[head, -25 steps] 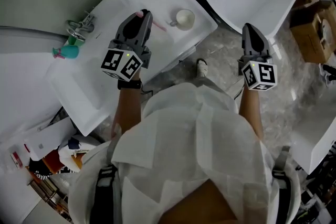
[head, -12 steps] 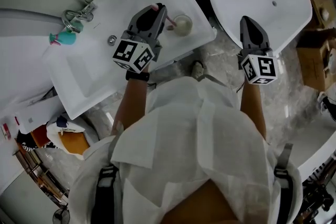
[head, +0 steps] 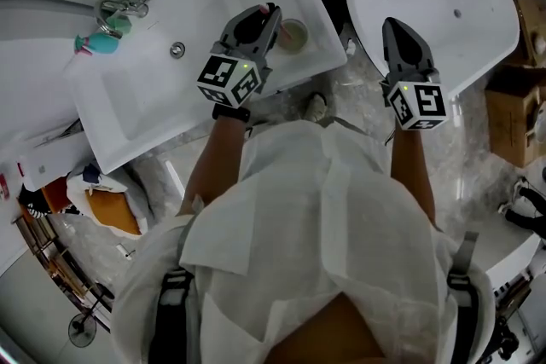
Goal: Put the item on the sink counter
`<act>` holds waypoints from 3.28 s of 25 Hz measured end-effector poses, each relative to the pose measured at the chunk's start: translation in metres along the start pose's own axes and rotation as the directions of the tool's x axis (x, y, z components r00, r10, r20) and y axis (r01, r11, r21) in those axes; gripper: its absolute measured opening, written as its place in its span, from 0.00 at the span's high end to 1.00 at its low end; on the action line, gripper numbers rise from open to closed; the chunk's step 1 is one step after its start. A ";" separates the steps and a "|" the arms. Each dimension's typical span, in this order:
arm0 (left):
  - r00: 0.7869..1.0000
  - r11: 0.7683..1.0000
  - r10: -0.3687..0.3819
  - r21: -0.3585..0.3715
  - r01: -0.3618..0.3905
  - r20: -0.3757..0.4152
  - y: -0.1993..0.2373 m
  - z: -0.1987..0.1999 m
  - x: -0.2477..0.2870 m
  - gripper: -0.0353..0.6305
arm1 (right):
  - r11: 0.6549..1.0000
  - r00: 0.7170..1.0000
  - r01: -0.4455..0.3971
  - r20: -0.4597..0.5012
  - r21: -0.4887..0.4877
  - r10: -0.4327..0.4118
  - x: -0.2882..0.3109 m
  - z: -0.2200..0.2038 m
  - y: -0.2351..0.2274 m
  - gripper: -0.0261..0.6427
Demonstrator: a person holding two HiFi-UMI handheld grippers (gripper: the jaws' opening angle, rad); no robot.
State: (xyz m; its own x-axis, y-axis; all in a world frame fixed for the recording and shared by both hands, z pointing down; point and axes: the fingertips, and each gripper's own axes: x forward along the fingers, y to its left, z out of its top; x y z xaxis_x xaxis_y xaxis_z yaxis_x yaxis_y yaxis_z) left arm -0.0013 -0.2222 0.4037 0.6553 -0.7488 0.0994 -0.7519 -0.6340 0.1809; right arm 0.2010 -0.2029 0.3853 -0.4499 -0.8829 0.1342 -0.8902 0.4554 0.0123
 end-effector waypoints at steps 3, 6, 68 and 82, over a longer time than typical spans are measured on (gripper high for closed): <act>1.000 1.000 0.013 0.000 -0.013 -0.021 -0.001 -0.009 0.001 0.87 | 1.000 1.000 -0.014 -0.008 0.004 0.014 0.000 -0.004 0.001 0.95; 0.999 1.000 0.022 -0.006 -0.022 -0.037 -0.001 -0.018 0.002 0.87 | 1.000 1.000 -0.019 -0.011 0.009 0.019 -0.002 -0.008 -0.001 0.95; 0.973 0.999 0.042 0.023 -0.038 -0.226 0.008 -0.101 0.018 0.87 | 1.000 1.000 -0.011 -0.027 0.008 0.011 -0.003 -0.012 -0.006 0.95; 0.971 0.998 0.051 0.039 -0.044 -0.234 0.010 -0.101 0.021 0.86 | 1.000 1.000 -0.011 -0.026 0.006 0.011 -0.002 -0.011 -0.007 0.95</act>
State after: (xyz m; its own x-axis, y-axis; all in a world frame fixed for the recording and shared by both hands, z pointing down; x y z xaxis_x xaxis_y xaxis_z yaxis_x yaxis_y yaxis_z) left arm 0.0126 -0.2245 0.5067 0.6145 -0.7143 0.3348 -0.7819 -0.6078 0.1384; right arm 0.2091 -0.2032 0.3961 -0.4576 -0.8746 0.1600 -0.8856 0.4644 0.0053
